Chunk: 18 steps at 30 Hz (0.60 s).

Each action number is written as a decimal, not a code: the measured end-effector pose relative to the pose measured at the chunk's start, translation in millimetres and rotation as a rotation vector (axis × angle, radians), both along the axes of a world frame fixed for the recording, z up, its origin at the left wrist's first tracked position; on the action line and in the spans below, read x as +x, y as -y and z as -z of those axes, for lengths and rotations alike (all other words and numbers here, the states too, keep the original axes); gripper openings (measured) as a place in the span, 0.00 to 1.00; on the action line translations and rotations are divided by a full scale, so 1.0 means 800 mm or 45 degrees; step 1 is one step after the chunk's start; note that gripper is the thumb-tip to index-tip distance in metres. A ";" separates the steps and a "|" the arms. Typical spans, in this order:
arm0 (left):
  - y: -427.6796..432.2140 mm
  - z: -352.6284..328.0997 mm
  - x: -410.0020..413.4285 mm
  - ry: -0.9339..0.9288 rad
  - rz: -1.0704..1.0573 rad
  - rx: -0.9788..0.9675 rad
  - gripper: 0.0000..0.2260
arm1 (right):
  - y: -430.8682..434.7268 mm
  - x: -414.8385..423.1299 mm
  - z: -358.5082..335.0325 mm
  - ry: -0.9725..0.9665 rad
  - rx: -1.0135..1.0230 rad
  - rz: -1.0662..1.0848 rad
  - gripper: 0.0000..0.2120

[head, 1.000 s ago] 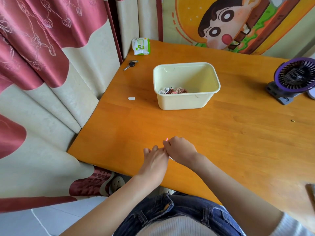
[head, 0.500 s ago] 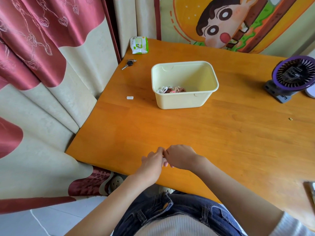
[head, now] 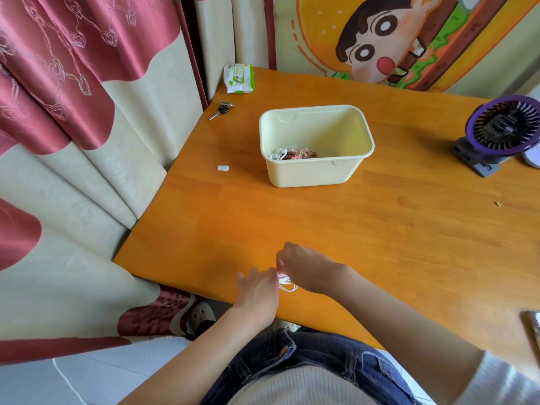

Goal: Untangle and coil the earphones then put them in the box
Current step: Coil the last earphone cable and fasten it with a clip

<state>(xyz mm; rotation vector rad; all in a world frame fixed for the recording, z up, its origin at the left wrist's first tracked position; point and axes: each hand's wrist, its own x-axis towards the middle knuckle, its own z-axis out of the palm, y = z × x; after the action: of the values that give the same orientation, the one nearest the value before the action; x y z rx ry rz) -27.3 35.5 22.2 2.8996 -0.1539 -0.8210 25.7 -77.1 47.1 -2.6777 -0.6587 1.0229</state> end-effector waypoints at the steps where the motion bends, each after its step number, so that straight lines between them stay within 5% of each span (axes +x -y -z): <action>1: 0.002 0.000 -0.001 0.002 0.005 0.025 0.16 | -0.002 0.001 -0.002 0.056 -0.025 -0.013 0.11; 5: 0.003 0.004 0.007 -0.028 -0.021 0.020 0.18 | -0.013 -0.001 -0.016 0.258 -0.147 -0.040 0.03; 8: -0.007 0.010 0.025 -0.082 -0.206 -0.131 0.15 | -0.014 -0.006 -0.018 0.236 -0.055 0.110 0.06; 13: -0.021 0.007 0.058 -0.056 -0.564 -0.431 0.09 | -0.005 -0.027 -0.005 0.055 0.441 0.612 0.11; 18: -0.015 0.003 0.064 -0.190 -0.747 -0.798 0.15 | 0.006 -0.038 0.016 -0.143 0.789 0.976 0.06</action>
<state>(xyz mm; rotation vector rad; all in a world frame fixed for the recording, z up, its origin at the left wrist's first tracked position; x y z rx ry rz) 23.8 47.2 19.6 2.1113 0.3705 -0.7050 -4.4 -82.2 34.4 -2.0107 0.0966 0.6060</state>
